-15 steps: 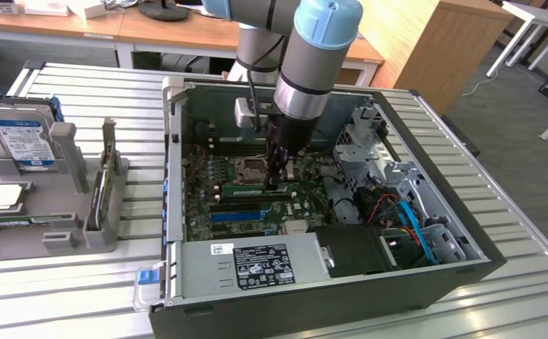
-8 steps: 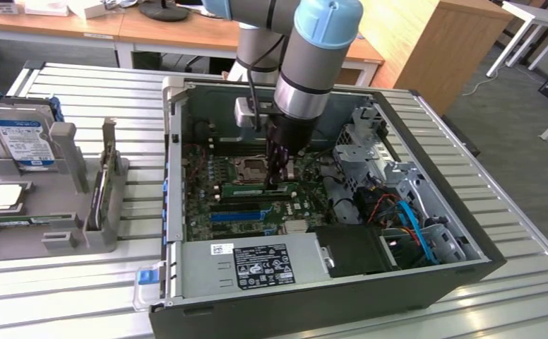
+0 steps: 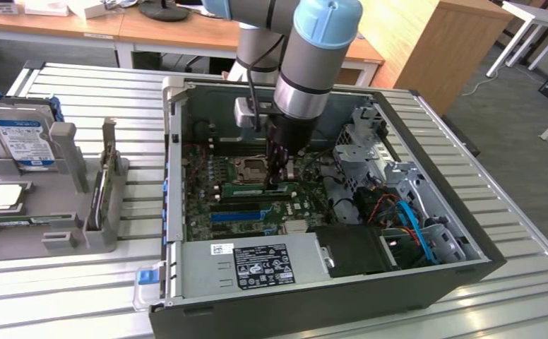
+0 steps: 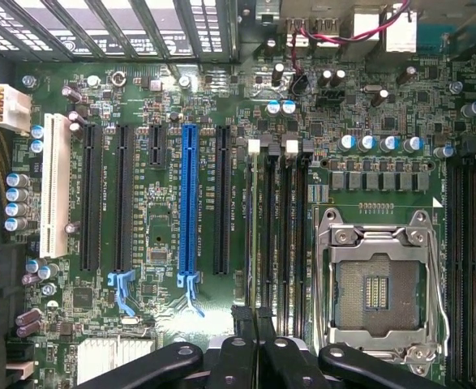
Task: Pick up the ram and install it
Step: 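Insert the ram into the slot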
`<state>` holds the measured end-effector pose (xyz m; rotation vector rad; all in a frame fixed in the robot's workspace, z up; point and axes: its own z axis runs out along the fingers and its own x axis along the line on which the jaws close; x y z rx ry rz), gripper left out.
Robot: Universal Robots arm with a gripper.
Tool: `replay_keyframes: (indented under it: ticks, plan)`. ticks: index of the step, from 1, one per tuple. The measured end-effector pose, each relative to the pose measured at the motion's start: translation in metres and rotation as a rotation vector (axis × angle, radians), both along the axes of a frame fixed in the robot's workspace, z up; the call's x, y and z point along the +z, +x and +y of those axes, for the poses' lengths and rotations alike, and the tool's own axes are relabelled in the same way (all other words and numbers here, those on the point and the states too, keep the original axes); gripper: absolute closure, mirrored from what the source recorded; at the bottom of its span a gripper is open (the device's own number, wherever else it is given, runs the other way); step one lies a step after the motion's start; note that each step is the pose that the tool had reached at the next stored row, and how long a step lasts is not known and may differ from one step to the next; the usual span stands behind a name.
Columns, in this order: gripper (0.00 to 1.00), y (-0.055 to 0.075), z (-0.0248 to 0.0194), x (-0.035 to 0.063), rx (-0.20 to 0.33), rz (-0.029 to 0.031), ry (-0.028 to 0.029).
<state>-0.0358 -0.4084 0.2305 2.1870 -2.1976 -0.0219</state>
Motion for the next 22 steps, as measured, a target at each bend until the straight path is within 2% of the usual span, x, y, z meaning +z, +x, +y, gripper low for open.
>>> replay_keyframes:
  ticks: [22]
  plan:
    - [0.88, -0.0004, 0.0003, -0.0002, 0.0, -0.0009, 0.0]
